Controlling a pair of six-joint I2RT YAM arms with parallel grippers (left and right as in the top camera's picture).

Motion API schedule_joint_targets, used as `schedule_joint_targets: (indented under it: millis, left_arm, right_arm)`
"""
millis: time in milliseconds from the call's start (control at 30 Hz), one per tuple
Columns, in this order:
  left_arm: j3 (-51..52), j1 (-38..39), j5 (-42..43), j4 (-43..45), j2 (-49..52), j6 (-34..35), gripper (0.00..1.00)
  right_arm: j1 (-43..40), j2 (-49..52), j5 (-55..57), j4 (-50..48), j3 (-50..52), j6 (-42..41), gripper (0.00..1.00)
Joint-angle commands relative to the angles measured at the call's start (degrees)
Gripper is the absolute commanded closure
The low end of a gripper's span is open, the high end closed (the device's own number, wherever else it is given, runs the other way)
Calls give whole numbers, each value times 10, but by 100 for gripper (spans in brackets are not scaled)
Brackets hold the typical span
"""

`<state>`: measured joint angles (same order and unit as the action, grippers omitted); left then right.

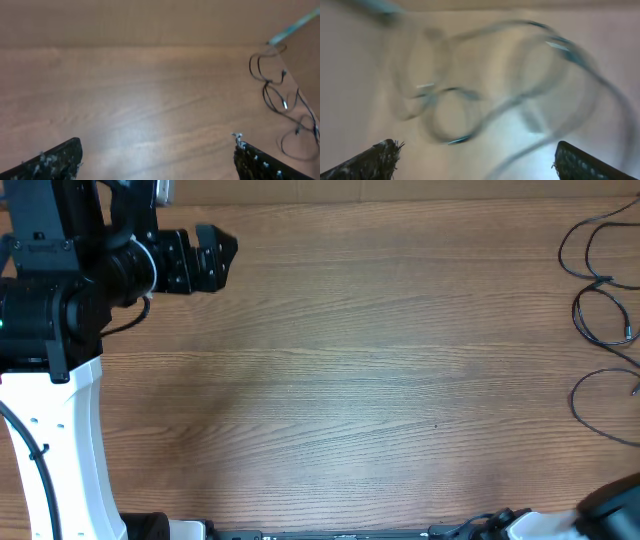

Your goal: Untangle cables

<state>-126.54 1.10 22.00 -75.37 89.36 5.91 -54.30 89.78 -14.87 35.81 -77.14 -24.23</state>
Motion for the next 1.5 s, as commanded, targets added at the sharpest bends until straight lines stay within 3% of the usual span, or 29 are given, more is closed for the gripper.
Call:
schedule_joint_targets:
  millis: [0,300,433,700,833,933,1100,1300,1467]
  left_arm:
    - [-1,5,-4,33,-7,16,2]
    - [-1,6,-45,227,-7,77,0]
    - [-1,6,-61,326,-6,100,0]
    - [-1,9,-110,516,-6,81,0]
    - [-6,22,-160,477,-17,22,0]
    - [18,53,-241,433,-44,-29,0]
    - [160,89,-337,426,-144,-90,0]
    - [389,89,-290,450,-328,-59,0]
    - [511,89,-280,495,-493,-25,0]
  right_arm:
    - [92,-81,-49,9,-51,44,1]
    - [400,-133,-161,135,-230,231,0]
    - [496,-133,-156,81,-294,232,0]
    - [572,-133,-141,-84,-380,213,0]
    - [573,-135,-108,-21,-391,227,0]
    - [575,-168,-48,2,-344,240,0]
    - [571,-303,5,-49,-146,282,0]
    - [533,-528,11,-153,92,226,0]
    - [482,-711,13,-170,173,221,1]
